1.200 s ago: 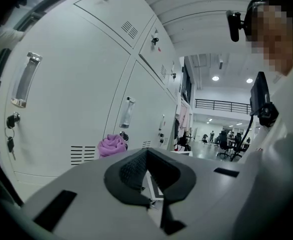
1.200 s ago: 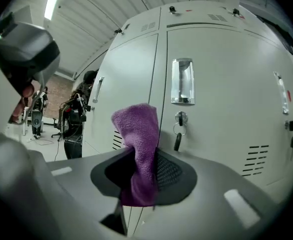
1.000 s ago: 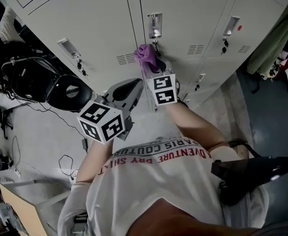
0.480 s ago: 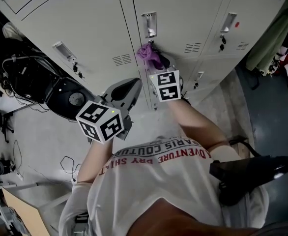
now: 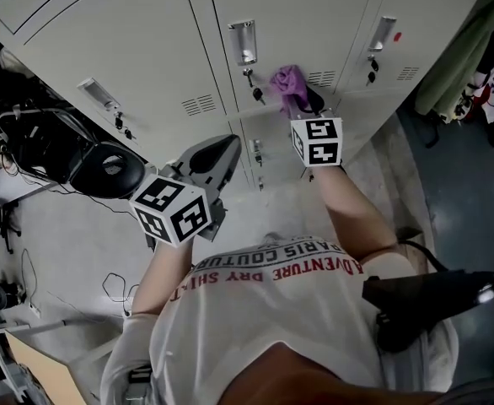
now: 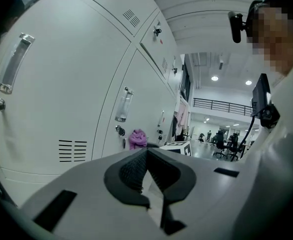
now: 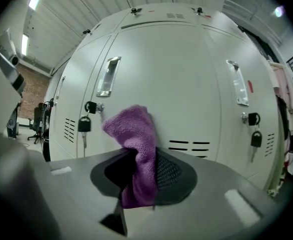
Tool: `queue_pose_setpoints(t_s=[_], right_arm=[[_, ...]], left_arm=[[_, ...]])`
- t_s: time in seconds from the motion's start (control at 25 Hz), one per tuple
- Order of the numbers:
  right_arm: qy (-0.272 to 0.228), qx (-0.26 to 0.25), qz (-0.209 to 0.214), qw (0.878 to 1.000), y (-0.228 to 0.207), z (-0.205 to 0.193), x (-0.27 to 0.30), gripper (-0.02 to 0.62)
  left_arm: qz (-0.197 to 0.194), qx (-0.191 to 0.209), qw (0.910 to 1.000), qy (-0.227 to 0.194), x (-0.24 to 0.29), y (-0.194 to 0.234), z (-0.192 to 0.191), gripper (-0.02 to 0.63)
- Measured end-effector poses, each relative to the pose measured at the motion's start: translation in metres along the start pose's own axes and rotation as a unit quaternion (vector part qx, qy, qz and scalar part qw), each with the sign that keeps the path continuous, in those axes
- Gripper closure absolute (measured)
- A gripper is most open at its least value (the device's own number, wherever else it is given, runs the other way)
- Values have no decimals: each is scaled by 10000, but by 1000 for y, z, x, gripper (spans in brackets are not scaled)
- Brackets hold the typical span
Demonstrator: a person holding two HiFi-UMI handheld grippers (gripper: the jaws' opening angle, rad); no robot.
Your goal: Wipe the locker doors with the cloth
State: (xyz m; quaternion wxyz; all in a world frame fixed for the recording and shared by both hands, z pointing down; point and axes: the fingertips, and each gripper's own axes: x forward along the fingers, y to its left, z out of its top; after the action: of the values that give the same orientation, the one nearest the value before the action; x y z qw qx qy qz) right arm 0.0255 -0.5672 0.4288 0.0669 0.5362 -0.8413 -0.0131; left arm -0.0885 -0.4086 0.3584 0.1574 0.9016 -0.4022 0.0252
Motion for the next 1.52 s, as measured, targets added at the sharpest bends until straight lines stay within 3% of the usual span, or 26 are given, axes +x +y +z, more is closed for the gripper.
queue_pose_setpoints(t_s=[0.36,0.6,0.72,0.84,1.0,1.08,1.16,1.52], right_arm=[[123,371,-1197,9920,-125,-23,-28,515],[259,394,-1063,9932,-123,-18,-35,515],[-50,464,-621,9970,-92,8,-62,515],[-116,388,251,9989,-30,34,-111,514],[244,608,1562,9855,86,42,-205,514],[356,637,1991,9772,145,42,-250,514],[390,562,2168,9738,179,40,-292,514],[458,651,2498,9650,230,32,-440,509]], left_arm=[[-103,-35,9999,130,12,-3,-8,606],[-125,-6,9997,216,8,-9,-11,606],[-147,-36,9995,264,-4,-16,-14,606],[-168,-111,9995,262,-29,-31,-20,606],[-261,15,9995,166,-94,-64,-35,606],[-392,95,9992,51,-133,-81,-46,606],[-510,204,9985,-12,-160,-105,-60,606],[-528,485,9974,59,-248,-218,-99,606]])
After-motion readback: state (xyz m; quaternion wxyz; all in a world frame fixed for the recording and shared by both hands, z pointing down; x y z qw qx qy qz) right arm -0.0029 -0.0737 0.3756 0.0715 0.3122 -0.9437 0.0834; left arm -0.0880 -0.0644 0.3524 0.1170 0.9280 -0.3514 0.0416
